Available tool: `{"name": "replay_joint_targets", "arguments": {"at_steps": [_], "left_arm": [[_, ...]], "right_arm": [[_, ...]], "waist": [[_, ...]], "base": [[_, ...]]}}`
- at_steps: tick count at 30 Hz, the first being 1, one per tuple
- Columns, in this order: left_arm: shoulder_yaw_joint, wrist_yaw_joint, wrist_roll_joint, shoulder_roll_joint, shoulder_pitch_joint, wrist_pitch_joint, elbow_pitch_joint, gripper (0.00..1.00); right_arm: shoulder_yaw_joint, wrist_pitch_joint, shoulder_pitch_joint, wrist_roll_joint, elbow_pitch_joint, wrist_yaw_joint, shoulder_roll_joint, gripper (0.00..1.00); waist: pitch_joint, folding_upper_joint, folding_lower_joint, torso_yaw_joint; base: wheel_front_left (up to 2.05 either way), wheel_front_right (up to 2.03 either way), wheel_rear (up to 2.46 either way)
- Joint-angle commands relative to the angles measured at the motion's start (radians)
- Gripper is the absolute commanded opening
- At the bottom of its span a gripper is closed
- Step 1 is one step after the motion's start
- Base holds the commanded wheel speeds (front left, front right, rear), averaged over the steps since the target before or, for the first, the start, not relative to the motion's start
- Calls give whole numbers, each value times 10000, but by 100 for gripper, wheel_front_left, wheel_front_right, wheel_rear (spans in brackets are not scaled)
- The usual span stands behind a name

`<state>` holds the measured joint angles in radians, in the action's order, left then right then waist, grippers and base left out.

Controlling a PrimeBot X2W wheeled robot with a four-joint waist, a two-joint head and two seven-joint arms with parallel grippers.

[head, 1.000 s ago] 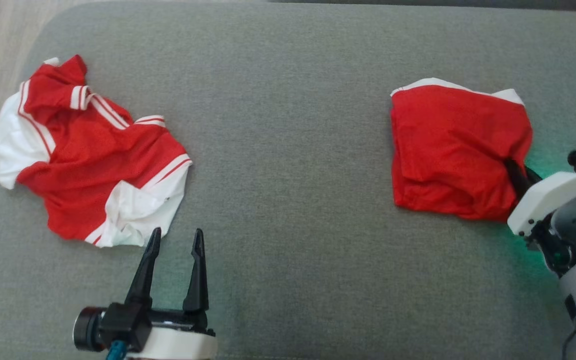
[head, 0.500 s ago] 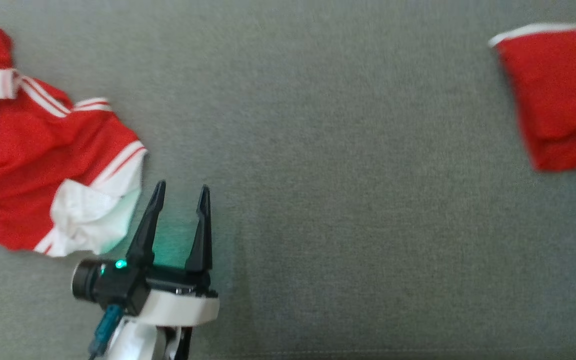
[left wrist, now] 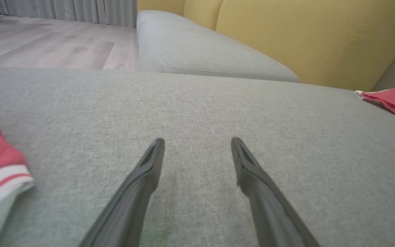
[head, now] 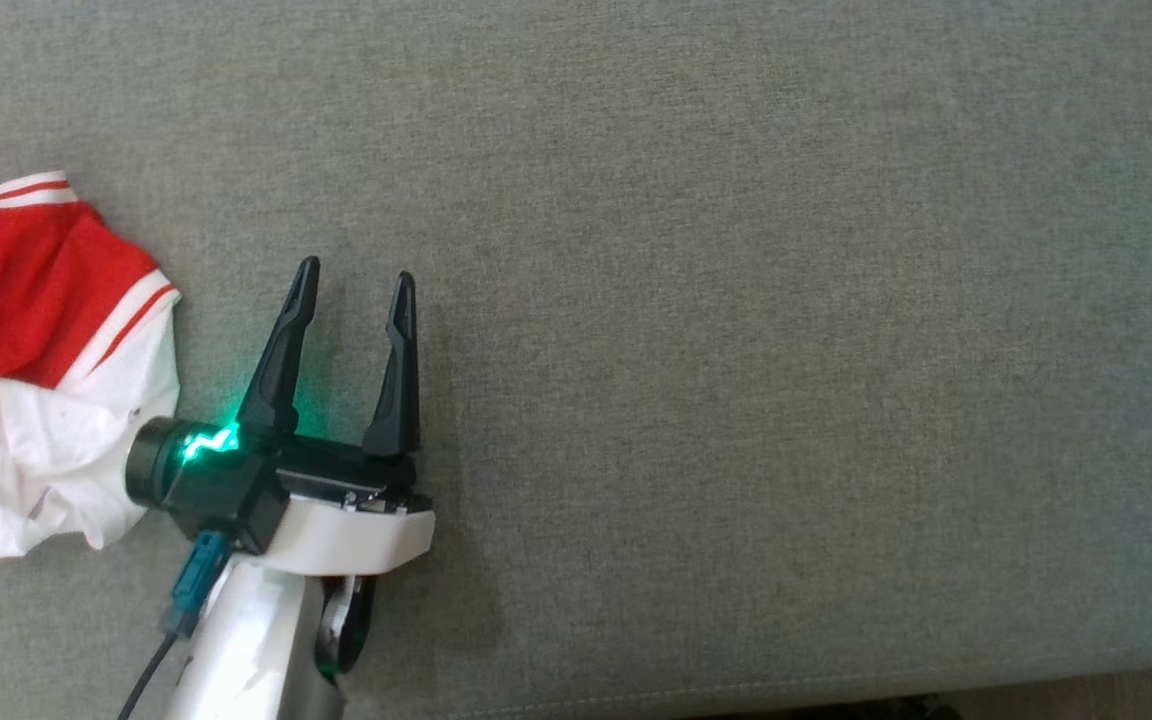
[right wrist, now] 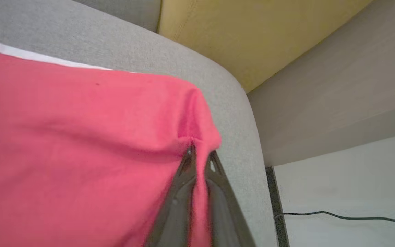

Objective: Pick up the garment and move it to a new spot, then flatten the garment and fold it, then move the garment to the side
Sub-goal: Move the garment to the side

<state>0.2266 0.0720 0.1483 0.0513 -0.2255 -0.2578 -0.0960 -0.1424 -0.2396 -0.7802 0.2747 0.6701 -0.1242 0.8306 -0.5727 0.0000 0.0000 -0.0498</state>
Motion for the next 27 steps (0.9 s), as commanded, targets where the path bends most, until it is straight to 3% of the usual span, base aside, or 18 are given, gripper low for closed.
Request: {"name": "replay_joint_targets", "arguments": {"at_steps": [1, 4, 5, 6, 7, 10, 13, 19, 27], "left_arm": [[-284, 56, -107, -11, -106, -40, 88, 100], [-340, 105, -117, -11, -96, -40, 51, 100], [-350, 113, -127, -11, -83, -40, 44, 100], [-360, 113, -128, -11, -65, -40, 42, 100], [-363, 111, -116, -11, -41, -40, 41, 100], [-370, 61, -65, -11, 61, -40, 20, 100], [-451, -56, -79, -11, 275, -40, 2, 100], [-723, -480, -54, -11, 1000, -40, -208, 100], [-1262, -1190, 591, -11, 2234, -40, -724, 100]], "right_arm": [[206, -84, 387, -171, -312, -65, 370, 0], [743, -365, 652, -756, -551, -65, 183, 1], [947, -484, 732, -937, -627, -65, 94, 7], [1129, -590, 816, -1114, -719, -65, -9, 29], [1335, -646, 884, -1318, -836, -65, -121, 100], [1748, -569, 1136, -1961, -1332, -65, -561, 100], [2036, -124, 1324, -2454, -1934, -65, -1399, 100], [1909, 1623, 2463, -2647, -2653, -65, -3926, 100], [590, 4547, 4424, -1702, -1212, -65, -6374, 100]], "waist": [[29, 0, 0, 2], [121, 0, 0, 48], [159, 0, 0, 72], [212, 0, 0, 98], [273, 0, 0, 125], [584, 0, 0, 188], [1120, 0, 0, 157], [2877, 0, 0, 23], [5435, 0, 0, -92]], "base": [[0, 0, 0], [0, 0, 0], [0, 0, 0], [0, 0, 0], [0, 0, 0], [0, 0, 0], [0, 0, 0], [0, 0, 0], [0, 0, 0]]}}
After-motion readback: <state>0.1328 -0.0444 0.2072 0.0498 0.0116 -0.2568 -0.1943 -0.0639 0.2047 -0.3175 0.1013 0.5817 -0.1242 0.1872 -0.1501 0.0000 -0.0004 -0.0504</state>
